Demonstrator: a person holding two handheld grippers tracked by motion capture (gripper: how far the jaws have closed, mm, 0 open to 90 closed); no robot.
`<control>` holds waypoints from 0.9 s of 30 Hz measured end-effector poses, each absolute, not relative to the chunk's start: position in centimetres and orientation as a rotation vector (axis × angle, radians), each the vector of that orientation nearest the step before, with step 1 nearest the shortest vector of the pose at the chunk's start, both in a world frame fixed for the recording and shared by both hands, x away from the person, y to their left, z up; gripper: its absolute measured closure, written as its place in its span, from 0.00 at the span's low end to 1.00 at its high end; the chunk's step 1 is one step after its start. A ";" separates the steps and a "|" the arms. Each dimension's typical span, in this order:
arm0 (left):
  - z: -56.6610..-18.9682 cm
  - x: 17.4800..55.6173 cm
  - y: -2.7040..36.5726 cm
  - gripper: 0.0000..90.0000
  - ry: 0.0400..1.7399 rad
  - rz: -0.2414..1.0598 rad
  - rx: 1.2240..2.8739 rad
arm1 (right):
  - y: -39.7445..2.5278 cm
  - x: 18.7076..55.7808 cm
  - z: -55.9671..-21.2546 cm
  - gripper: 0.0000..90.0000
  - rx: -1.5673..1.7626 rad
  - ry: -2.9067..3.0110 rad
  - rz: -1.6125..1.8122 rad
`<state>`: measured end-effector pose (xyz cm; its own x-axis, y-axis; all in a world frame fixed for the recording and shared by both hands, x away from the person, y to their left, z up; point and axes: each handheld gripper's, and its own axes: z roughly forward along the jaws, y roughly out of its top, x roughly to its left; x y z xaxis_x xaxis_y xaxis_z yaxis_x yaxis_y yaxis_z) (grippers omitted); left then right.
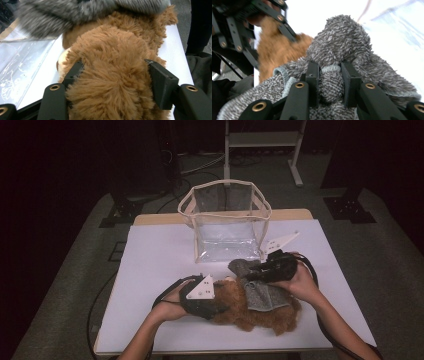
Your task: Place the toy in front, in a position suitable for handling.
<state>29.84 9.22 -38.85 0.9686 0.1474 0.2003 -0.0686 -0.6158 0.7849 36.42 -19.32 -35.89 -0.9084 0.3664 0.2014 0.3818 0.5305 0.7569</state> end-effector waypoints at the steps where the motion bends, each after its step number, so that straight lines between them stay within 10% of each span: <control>1: -38.8 29.8 9.2 0.42 0.055 0.305 2.211 | -20.1 36.3 -36.1 0.78 -0.697 -2.724 -1.358; 12: -38.7 29.8 9.1 0.42 0.049 0.309 2.219 | -25.7 34.7 -35.7 0.78 -0.827 -2.682 -1.430; 27: -38.5 30.0 8.5 0.42 0.062 0.330 2.213 | -18.7 34.0 -31.2 0.78 -0.551 -2.773 -1.462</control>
<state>30.05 8.51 -38.51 0.9635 0.1604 0.2143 -0.0712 -0.6181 0.7829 34.05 -18.72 -31.20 -0.9391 0.3208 0.1229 0.2827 0.5185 0.8070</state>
